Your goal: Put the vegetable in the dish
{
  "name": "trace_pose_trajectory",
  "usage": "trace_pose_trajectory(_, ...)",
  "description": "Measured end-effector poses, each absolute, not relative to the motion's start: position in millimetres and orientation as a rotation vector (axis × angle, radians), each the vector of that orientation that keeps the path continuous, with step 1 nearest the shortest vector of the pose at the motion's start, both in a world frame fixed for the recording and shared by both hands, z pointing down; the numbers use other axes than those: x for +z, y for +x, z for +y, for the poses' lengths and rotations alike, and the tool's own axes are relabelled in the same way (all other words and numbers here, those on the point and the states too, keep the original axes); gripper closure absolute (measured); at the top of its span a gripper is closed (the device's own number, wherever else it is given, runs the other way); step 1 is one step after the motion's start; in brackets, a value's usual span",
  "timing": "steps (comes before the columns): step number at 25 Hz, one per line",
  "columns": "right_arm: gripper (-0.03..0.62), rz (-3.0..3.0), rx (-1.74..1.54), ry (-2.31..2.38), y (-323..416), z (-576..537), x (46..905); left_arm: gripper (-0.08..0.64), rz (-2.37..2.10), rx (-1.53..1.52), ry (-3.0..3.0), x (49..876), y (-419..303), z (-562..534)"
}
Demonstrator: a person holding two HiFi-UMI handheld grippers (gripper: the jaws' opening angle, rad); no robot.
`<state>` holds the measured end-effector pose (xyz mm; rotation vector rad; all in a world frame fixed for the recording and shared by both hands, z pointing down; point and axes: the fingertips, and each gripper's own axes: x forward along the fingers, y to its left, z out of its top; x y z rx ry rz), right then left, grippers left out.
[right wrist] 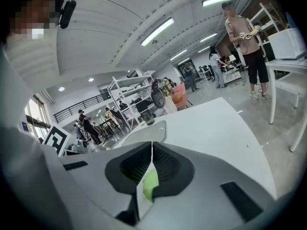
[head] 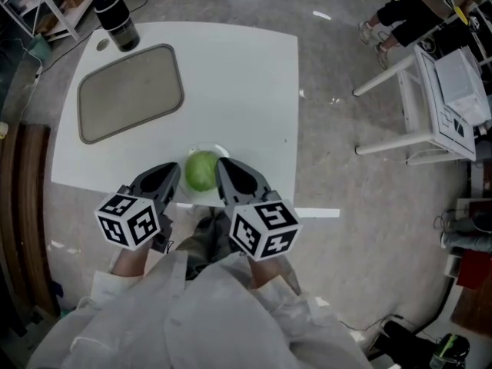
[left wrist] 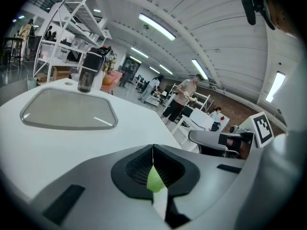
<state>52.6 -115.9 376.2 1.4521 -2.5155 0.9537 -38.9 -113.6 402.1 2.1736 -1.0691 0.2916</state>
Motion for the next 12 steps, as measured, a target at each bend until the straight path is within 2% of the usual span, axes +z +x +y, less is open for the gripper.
trace_pose_trajectory(12,0.577,-2.411,1.093,1.490,72,-112,430,0.551,-1.055,0.316,2.027,453,-48,-114)
